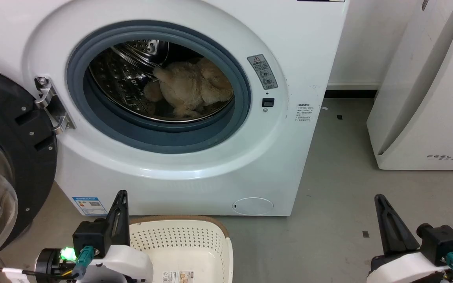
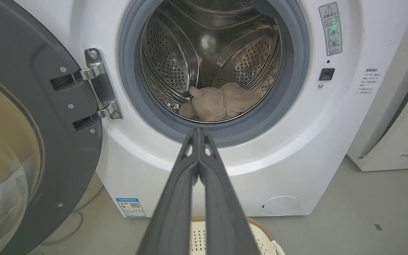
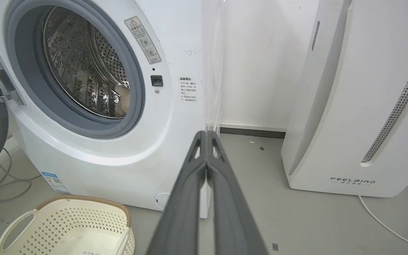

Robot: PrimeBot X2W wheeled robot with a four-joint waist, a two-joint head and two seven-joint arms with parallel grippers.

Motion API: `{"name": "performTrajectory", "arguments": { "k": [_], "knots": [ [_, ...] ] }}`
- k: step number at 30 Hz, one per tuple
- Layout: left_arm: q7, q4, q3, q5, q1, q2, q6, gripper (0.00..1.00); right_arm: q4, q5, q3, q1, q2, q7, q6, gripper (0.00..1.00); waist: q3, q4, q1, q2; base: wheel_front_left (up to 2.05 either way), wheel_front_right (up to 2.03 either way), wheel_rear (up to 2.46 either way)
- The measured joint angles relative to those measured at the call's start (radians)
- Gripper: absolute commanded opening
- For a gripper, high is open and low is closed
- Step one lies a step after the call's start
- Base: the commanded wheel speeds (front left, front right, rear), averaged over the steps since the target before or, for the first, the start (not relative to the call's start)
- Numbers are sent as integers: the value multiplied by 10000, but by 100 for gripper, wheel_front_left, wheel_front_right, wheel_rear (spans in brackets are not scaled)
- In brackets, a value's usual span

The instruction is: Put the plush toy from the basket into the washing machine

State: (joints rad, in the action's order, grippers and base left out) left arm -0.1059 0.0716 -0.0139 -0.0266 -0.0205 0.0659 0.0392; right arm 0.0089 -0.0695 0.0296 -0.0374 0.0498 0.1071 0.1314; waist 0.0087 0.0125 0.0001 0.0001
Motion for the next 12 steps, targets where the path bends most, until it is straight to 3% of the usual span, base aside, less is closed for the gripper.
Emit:
{"name": "performTrajectory", "arguments": {
  "k": [12],
  "knots": [
    [240,-151,19,71,6,-56,-86,0,-6,132,-50,19,0,-255,0,0,-20,-29,0,0,0,0,0]
  ]
}}
